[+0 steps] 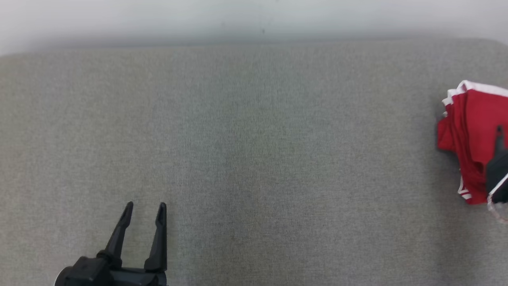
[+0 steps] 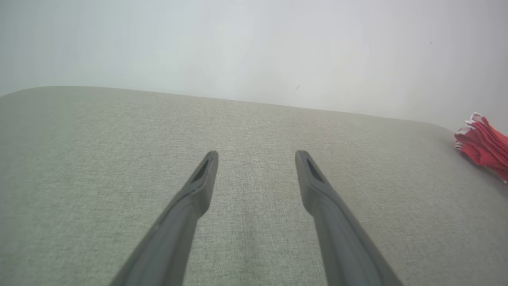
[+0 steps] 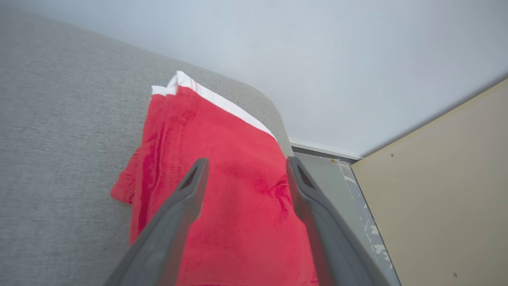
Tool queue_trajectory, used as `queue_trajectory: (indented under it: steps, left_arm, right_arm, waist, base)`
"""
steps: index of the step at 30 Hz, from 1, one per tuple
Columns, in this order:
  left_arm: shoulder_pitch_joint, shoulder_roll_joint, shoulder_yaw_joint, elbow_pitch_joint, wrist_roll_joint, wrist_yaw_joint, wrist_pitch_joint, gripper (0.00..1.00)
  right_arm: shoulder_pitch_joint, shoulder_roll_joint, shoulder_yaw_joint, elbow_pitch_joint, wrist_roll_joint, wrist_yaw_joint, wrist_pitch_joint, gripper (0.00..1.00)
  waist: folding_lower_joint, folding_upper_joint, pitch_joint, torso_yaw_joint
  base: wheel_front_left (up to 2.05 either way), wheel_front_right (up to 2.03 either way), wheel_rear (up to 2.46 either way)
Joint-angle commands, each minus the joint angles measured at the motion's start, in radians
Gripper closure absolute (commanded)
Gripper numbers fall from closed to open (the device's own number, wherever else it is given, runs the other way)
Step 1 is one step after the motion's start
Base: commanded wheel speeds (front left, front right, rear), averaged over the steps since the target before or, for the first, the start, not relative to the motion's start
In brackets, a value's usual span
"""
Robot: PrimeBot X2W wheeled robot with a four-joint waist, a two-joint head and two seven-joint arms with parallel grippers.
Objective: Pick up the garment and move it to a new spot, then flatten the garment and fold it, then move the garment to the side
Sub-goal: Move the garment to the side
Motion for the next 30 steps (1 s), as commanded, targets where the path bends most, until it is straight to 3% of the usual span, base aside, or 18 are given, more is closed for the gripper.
queue_trajectory:
  steps: [1,12,16,23,30]
  left_arm:
    - [0.016,-0.009,0.01,-0.013,-0.002,0.005,-0.006,0.0]
    - [0.128,-0.069,0.127,0.016,-0.002,-0.006,-0.005,0.0]
    - [0.142,-0.076,0.15,0.042,0.005,-0.009,-0.005,0.0]
    - [0.176,-0.087,0.17,0.085,0.062,-0.019,-0.005,0.0]
    - [0.215,-0.094,0.195,0.097,0.083,-0.02,-0.005,0.0]
  right_arm:
    - [0.019,0.012,0.0,-0.019,0.012,-0.002,-0.021,0.0]
    - [0.354,0.303,0.105,-0.322,0.227,-0.002,-0.271,0.0]
    - [0.434,0.323,0.16,-0.327,0.321,-0.002,-0.338,0.0]
    - [0.527,0.344,0.207,-0.215,0.423,-0.002,-0.421,0.0]
    - [0.53,0.349,0.207,-0.145,0.409,-0.002,-0.46,0.0]
  waist:
    - [0.0,0.0,-0.063,-0.007]
    - [0.0,0.0,-0.268,-0.001]
    - [0.0,0.0,-0.297,0.003]
    - [0.0,0.0,-0.341,0.01]
    - [0.0,0.0,-0.366,0.008]
  base:
    - [0.0,0.0,0.0]
    - [0.0,0.0,0.0]
    - [0.0,0.0,0.0]
    - [0.0,0.0,0.0]
    - [0.0,0.0,0.0]
